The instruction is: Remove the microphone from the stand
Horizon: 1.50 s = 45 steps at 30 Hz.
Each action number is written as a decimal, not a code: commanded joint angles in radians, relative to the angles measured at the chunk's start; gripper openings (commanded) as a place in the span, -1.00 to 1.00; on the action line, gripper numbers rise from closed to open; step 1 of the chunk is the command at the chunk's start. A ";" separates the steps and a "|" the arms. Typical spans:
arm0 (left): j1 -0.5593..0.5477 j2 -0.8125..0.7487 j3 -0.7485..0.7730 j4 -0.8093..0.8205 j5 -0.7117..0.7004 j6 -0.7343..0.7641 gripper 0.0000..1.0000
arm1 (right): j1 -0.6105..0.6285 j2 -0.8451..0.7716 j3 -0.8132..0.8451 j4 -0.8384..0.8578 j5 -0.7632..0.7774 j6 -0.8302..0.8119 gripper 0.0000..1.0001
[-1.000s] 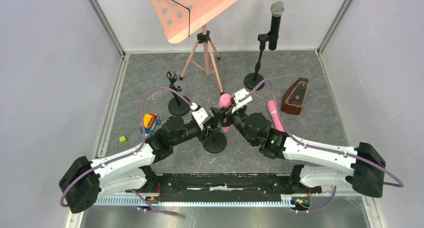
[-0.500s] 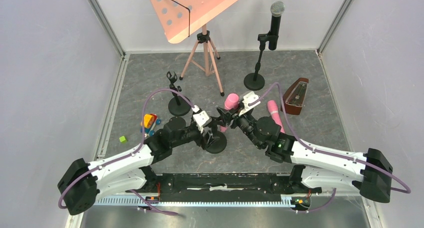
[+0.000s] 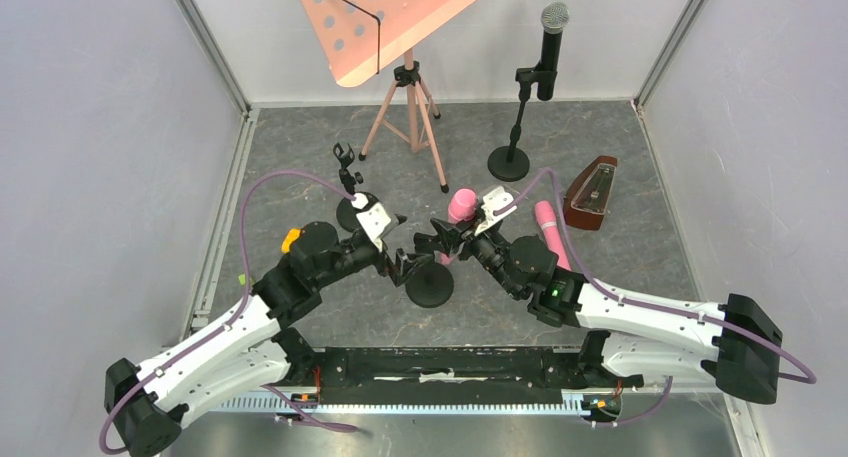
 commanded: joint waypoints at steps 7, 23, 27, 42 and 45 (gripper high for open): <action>0.093 0.043 0.088 -0.047 0.233 0.265 0.98 | -0.003 0.011 0.002 0.047 -0.037 0.020 0.09; 0.115 0.107 0.087 -0.003 0.323 0.318 0.35 | -0.003 0.008 -0.001 0.031 -0.038 0.027 0.12; 0.117 0.073 0.066 0.012 0.303 0.313 0.25 | -0.003 0.012 0.001 0.028 -0.044 0.028 0.12; 0.117 0.089 0.096 -0.075 0.302 0.321 0.22 | -0.003 0.013 0.003 0.027 -0.048 0.033 0.14; 0.117 0.092 0.098 -0.074 0.300 0.324 -0.02 | -0.003 0.016 0.003 0.027 -0.048 0.034 0.14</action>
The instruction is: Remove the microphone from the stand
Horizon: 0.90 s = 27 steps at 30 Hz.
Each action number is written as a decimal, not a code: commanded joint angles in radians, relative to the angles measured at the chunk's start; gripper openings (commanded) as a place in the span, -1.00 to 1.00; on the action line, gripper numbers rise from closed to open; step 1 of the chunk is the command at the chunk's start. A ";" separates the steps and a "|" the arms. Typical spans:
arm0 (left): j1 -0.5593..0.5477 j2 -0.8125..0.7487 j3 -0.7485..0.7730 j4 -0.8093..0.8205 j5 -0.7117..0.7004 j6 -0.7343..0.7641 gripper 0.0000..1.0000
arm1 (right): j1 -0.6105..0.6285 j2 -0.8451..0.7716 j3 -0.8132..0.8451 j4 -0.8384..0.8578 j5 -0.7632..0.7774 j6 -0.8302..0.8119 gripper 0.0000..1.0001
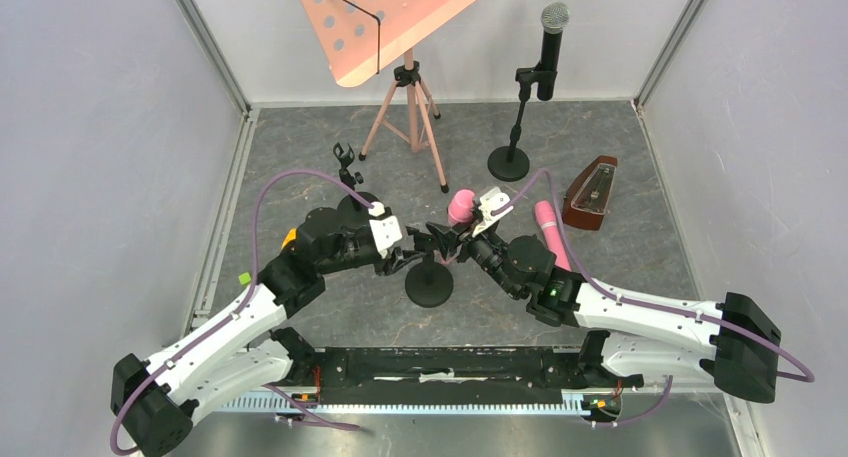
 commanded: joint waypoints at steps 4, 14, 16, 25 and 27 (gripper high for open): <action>0.008 0.003 0.039 -0.008 -0.005 0.038 -0.26 | -0.003 0.006 0.004 0.027 -0.009 0.009 0.14; 0.008 0.007 0.061 -0.062 -0.038 0.027 -0.86 | -0.003 -0.017 -0.012 0.028 0.038 0.009 0.02; 0.008 -0.001 0.059 -0.064 -0.052 0.021 -0.95 | -0.003 -0.031 -0.028 0.037 0.068 0.007 -0.09; 0.008 0.000 0.055 -0.065 -0.084 -0.006 -0.96 | -0.003 -0.071 -0.070 0.014 0.214 -0.023 -0.35; 0.008 0.008 0.056 -0.065 -0.084 -0.010 -0.96 | -0.004 -0.077 -0.072 0.001 0.242 -0.028 -0.37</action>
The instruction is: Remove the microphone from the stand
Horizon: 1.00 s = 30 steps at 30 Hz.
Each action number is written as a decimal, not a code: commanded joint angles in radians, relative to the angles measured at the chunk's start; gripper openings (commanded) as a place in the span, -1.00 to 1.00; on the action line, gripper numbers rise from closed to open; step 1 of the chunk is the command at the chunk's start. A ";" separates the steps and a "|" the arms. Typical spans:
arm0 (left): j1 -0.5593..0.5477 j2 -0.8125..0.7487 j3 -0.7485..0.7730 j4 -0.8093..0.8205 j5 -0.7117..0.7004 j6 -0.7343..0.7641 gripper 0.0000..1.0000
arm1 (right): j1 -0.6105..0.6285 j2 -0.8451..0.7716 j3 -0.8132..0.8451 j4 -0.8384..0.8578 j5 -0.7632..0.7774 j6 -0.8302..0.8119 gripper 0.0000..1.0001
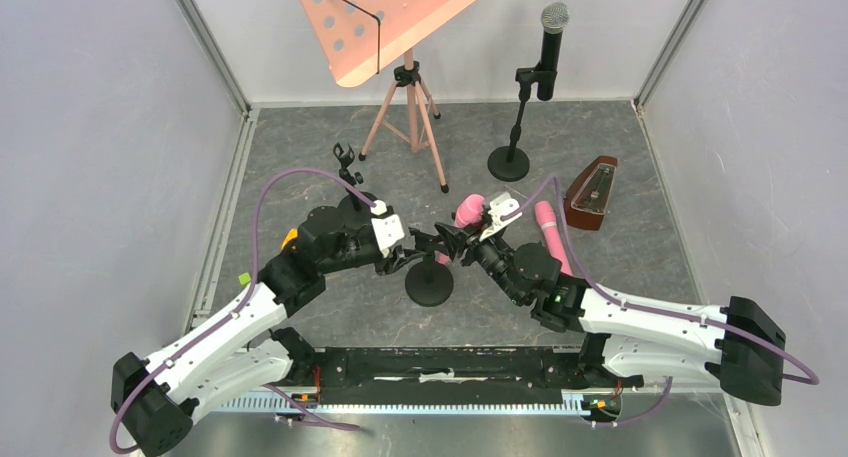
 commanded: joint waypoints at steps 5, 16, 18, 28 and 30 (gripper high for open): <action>0.011 0.008 0.038 -0.020 -0.062 -0.013 -0.96 | -0.015 -0.042 -0.024 -0.040 0.199 -0.058 -0.42; 0.011 0.010 0.050 -0.052 -0.059 -0.014 -0.96 | -0.061 -0.022 0.032 -0.200 0.241 0.074 -0.60; 0.011 0.010 0.050 -0.051 -0.075 -0.020 -0.96 | -0.068 -0.029 0.029 -0.211 0.252 0.091 -0.61; 0.011 0.025 0.062 -0.069 -0.098 -0.027 -0.96 | -0.069 -0.026 0.015 -0.196 0.272 0.061 -0.65; 0.011 0.025 0.064 -0.070 -0.096 -0.029 -0.96 | -0.069 -0.011 0.044 -0.268 0.350 0.088 -0.65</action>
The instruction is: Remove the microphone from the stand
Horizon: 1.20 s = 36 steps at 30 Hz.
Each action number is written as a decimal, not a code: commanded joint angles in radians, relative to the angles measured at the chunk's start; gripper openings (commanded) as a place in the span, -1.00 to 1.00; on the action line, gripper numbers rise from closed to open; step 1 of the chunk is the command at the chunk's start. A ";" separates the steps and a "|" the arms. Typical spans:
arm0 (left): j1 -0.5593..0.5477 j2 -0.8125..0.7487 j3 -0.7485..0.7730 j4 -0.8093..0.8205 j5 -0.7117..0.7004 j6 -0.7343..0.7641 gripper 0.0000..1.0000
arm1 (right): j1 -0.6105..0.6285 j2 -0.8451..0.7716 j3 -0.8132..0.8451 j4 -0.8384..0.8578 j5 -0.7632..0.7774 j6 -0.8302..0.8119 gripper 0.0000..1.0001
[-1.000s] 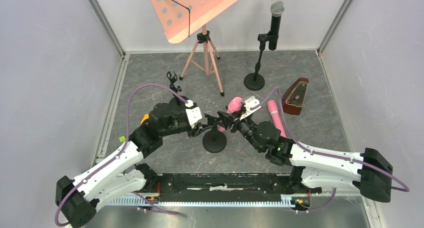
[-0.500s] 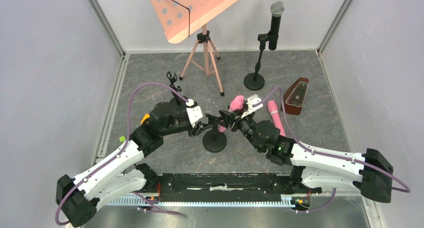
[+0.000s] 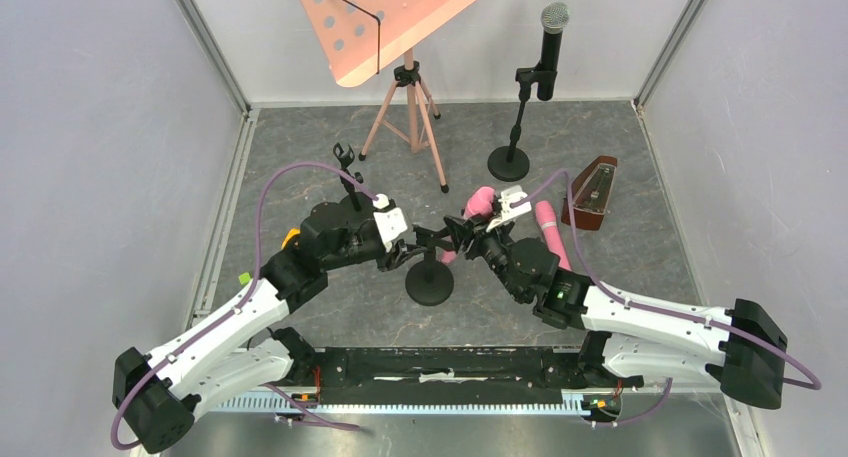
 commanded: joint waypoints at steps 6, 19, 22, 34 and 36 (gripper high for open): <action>0.013 -0.004 0.032 -0.062 -0.067 -0.001 -0.96 | -0.057 -0.011 0.002 -0.242 0.363 -0.037 -0.69; 0.014 -0.027 0.005 0.044 -0.088 -0.127 0.99 | -0.186 -0.135 -0.116 -0.204 0.016 -0.074 -0.64; 0.013 -0.063 -0.019 0.054 -0.153 -0.158 0.99 | -0.207 -0.134 -0.107 -0.259 -0.050 -0.082 -0.63; 0.014 -0.241 -0.268 0.234 -0.354 -0.445 0.99 | -0.369 0.026 -0.008 -0.529 -0.404 -0.095 -0.56; 0.014 -0.278 -0.295 0.233 -0.355 -0.456 0.99 | -0.404 0.067 -0.014 -0.530 -0.458 -0.095 -0.52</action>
